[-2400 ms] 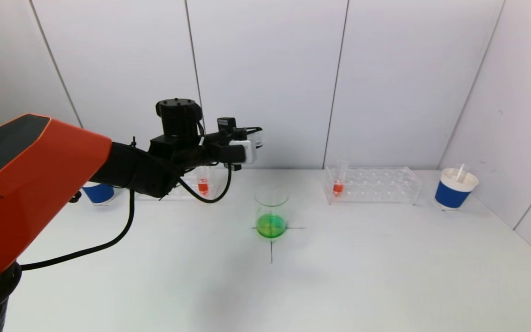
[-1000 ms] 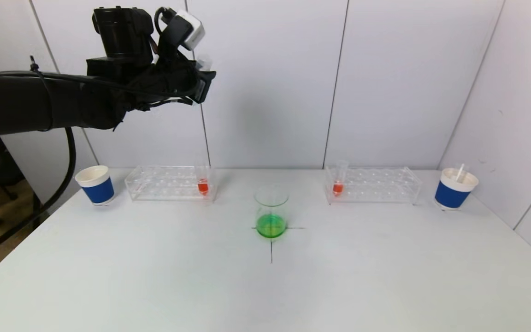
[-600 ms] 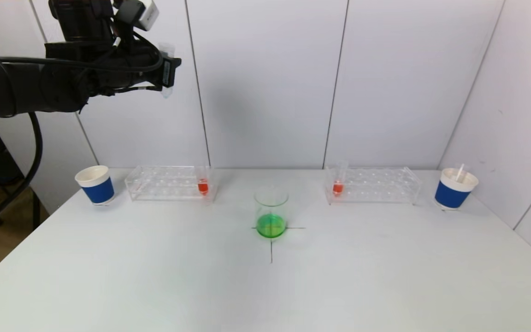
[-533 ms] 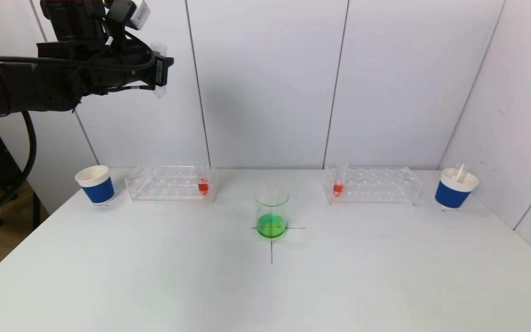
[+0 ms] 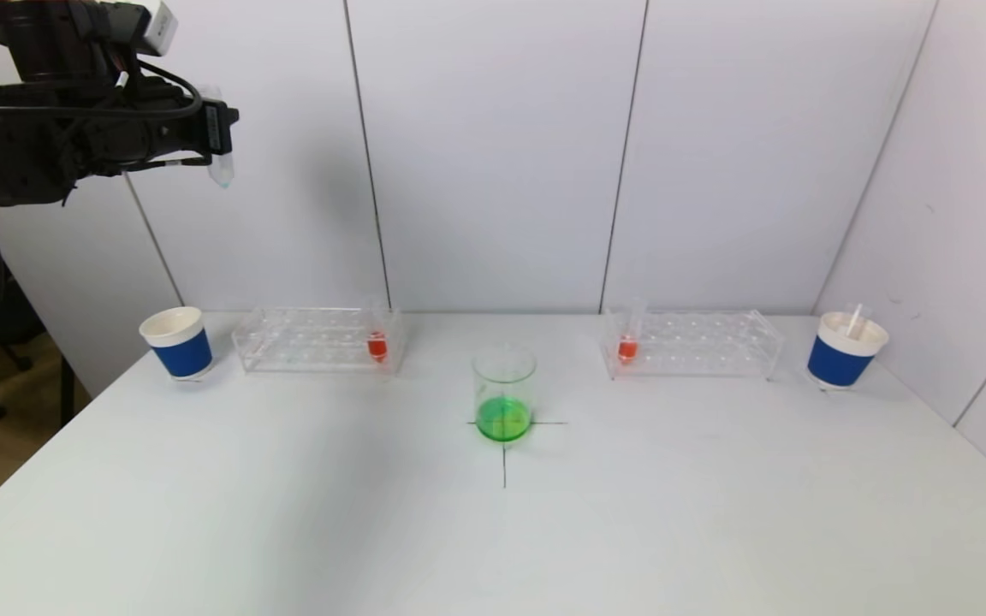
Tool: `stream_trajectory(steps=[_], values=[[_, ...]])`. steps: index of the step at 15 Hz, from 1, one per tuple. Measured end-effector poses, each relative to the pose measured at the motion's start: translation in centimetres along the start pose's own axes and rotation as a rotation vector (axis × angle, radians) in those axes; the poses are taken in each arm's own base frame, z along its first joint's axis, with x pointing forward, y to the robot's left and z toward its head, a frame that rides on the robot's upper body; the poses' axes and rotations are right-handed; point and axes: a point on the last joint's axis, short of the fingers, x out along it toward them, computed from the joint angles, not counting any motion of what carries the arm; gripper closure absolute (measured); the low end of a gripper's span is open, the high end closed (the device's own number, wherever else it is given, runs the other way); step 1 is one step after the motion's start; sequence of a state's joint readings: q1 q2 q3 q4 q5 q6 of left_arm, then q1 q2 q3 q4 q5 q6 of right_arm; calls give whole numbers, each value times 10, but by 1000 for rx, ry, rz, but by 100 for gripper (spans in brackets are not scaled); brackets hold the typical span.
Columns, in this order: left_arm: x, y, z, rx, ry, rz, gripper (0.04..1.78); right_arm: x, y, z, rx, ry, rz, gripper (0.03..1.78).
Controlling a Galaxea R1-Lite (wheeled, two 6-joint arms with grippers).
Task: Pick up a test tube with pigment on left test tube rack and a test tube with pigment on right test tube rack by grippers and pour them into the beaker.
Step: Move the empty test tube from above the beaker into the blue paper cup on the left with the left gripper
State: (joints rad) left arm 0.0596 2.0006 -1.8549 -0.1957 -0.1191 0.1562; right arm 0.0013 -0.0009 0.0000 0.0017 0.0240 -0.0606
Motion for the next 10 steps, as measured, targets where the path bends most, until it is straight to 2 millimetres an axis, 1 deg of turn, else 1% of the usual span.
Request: stream_trajectory(steps=[6, 8, 10], values=[[2, 41, -19, -18, 36, 96, 136, 0, 0, 0, 0, 0, 0, 4], [3, 50, -28, -25, 57, 119, 136, 0, 0, 0, 0, 0, 0, 4], [5, 56, -37, -30, 79, 133, 136, 0, 0, 0, 0, 0, 0, 4]])
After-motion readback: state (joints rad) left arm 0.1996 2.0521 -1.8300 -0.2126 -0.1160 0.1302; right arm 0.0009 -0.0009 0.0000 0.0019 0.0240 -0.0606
